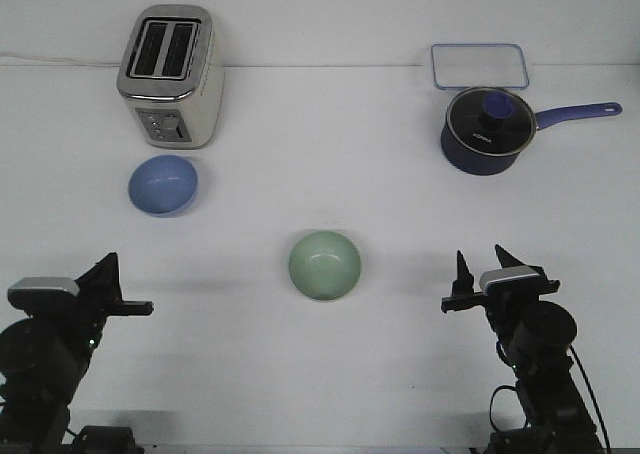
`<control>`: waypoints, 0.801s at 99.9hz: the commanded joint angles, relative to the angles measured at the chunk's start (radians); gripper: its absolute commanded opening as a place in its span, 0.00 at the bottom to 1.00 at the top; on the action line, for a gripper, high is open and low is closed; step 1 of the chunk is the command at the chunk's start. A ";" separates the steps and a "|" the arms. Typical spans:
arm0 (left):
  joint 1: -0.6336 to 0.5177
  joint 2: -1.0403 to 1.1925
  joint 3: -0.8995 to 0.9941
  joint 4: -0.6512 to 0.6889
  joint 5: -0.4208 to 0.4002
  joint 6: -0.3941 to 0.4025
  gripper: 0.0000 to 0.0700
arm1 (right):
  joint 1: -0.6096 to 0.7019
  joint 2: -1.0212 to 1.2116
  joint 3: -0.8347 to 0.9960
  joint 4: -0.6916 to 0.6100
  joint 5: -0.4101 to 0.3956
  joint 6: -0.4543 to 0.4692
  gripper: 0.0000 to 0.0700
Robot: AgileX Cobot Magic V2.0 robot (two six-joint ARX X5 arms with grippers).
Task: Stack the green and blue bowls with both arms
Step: 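Move the left gripper to the light blue bowl's rim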
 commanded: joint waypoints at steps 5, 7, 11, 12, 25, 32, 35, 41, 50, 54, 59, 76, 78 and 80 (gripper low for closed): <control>0.002 0.114 0.127 -0.100 -0.002 0.006 0.01 | 0.002 0.005 -0.001 0.009 0.000 -0.001 0.64; 0.002 0.135 0.148 -0.121 -0.002 0.008 0.01 | 0.002 0.005 -0.001 0.009 0.000 -0.001 0.64; 0.002 0.177 0.184 -0.156 -0.002 0.018 0.01 | 0.002 0.005 -0.001 0.009 0.000 -0.001 0.64; 0.002 0.187 0.192 -0.166 -0.002 0.022 0.01 | 0.002 0.005 -0.001 0.009 0.000 -0.001 0.64; 0.002 0.296 0.266 -0.249 -0.001 0.066 0.01 | 0.002 0.005 -0.001 0.009 0.000 -0.001 0.64; 0.002 0.335 0.278 -0.266 -0.001 0.076 0.01 | 0.002 0.005 -0.001 0.009 0.001 -0.001 0.64; 0.002 0.349 0.279 -0.274 -0.001 0.080 0.01 | 0.002 0.005 -0.001 0.009 0.001 -0.001 0.64; 0.002 0.371 0.280 -0.284 -0.001 0.081 0.02 | 0.002 0.005 -0.001 0.009 0.001 -0.001 0.64; 0.002 0.391 0.280 -0.297 0.000 0.080 0.02 | 0.002 0.005 -0.001 0.009 0.001 -0.001 0.64; 0.002 0.394 0.280 -0.297 0.003 0.080 0.02 | 0.002 0.005 -0.001 0.009 0.001 -0.001 0.64; 0.002 0.395 0.280 -0.294 0.006 0.080 0.02 | 0.002 0.005 -0.001 0.009 0.001 -0.001 0.64; 0.002 0.395 0.280 -0.295 0.006 0.073 0.05 | 0.002 0.005 -0.001 0.009 0.001 -0.001 0.64; 0.002 0.395 0.280 -0.296 0.006 0.069 0.08 | 0.002 0.005 -0.001 0.009 0.001 -0.001 0.64; 0.002 0.395 0.280 -0.296 0.006 0.064 0.13 | 0.002 0.005 -0.001 0.009 0.001 -0.001 0.64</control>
